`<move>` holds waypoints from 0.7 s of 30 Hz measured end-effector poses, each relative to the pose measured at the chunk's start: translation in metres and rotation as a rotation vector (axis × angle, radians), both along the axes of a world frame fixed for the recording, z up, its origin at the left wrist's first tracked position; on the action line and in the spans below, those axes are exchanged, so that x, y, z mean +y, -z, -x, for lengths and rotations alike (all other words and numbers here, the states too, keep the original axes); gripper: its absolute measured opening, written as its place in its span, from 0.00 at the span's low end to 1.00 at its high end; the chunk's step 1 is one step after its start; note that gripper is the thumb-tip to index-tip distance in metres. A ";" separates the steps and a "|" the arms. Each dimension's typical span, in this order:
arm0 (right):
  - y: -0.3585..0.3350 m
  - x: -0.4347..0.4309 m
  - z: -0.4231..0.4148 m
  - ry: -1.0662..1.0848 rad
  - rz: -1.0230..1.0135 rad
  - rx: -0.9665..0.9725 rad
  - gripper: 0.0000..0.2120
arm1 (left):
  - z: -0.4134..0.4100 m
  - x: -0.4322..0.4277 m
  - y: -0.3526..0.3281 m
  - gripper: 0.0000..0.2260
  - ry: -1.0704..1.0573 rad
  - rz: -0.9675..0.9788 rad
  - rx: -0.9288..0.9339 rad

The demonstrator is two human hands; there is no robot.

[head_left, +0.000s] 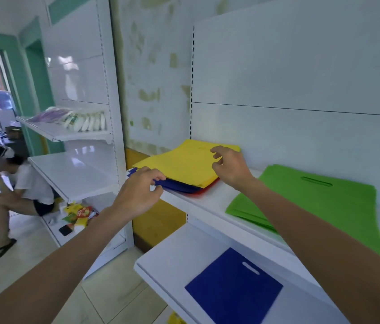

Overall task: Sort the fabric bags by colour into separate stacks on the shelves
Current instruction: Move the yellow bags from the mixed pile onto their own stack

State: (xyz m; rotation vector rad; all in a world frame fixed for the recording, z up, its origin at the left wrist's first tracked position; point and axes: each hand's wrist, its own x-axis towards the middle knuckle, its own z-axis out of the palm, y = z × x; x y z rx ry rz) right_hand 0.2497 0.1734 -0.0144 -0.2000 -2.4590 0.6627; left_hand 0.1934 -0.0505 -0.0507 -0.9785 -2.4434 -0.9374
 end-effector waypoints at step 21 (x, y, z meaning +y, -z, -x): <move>-0.014 0.091 0.119 0.285 0.032 0.024 0.17 | 0.204 0.056 -0.014 0.11 0.133 0.024 -0.021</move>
